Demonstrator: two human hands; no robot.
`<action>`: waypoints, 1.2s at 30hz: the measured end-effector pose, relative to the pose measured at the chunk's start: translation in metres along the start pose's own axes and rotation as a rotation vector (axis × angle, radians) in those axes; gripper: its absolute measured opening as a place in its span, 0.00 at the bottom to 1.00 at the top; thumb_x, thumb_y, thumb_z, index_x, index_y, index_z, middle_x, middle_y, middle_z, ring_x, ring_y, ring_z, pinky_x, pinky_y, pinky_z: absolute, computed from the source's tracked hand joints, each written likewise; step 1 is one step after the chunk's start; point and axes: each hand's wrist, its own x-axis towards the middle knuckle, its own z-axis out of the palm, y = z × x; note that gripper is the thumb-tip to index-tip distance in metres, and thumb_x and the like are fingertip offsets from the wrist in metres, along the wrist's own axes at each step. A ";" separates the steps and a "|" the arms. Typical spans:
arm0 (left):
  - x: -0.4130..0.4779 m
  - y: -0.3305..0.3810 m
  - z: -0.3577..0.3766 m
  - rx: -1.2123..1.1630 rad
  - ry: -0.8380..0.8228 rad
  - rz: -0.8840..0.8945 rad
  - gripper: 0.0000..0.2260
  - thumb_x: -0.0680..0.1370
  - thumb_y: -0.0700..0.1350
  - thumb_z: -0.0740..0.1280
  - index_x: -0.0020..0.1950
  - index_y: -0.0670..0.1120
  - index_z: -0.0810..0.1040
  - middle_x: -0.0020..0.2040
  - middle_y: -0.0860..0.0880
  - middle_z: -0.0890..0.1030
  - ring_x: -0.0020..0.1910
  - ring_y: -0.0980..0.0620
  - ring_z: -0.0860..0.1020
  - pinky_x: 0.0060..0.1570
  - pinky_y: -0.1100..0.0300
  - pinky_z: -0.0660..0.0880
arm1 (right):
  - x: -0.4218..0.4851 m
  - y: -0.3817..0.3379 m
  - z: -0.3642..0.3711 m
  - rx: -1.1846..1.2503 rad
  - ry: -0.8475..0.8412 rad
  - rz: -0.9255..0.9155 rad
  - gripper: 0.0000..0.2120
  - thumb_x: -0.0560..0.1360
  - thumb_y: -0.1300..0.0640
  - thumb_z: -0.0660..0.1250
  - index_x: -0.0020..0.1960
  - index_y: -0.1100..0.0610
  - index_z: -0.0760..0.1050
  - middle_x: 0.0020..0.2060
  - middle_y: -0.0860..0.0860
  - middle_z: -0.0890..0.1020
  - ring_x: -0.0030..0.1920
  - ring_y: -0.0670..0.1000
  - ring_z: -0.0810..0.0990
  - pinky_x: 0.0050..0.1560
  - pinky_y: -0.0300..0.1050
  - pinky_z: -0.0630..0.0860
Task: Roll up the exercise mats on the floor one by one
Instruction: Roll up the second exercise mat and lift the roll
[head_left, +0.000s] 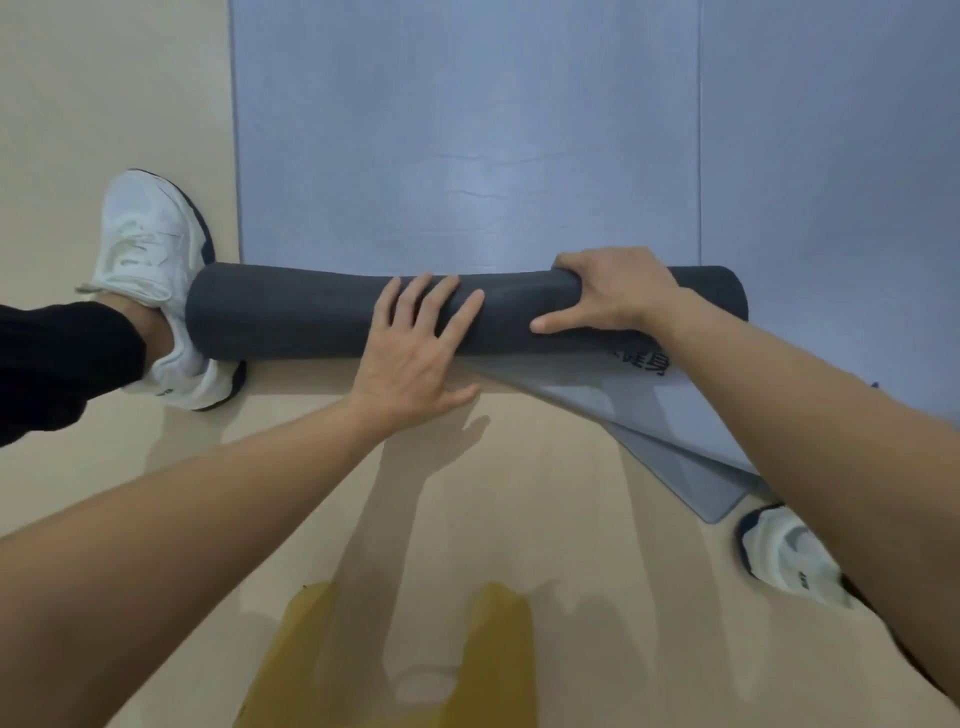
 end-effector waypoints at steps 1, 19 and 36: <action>0.001 0.003 0.002 0.026 -0.056 -0.036 0.48 0.71 0.74 0.62 0.83 0.48 0.56 0.80 0.39 0.62 0.78 0.35 0.61 0.77 0.34 0.55 | 0.005 0.002 -0.005 0.032 -0.043 0.011 0.37 0.62 0.15 0.62 0.52 0.46 0.74 0.45 0.47 0.81 0.47 0.54 0.79 0.47 0.52 0.74; 0.143 -0.076 -0.032 -0.309 -0.415 -0.074 0.42 0.65 0.79 0.68 0.74 0.62 0.65 0.63 0.55 0.79 0.61 0.47 0.78 0.58 0.48 0.74 | 0.008 0.019 -0.002 -0.355 0.370 0.028 0.60 0.61 0.16 0.62 0.79 0.54 0.60 0.71 0.59 0.74 0.68 0.64 0.74 0.72 0.68 0.63; 0.054 -0.018 -0.023 0.030 -0.052 -0.149 0.48 0.73 0.70 0.67 0.84 0.48 0.52 0.83 0.42 0.58 0.82 0.37 0.56 0.80 0.39 0.51 | -0.016 0.014 -0.048 -0.190 0.174 0.061 0.41 0.58 0.19 0.70 0.48 0.52 0.65 0.31 0.47 0.73 0.30 0.51 0.70 0.32 0.46 0.62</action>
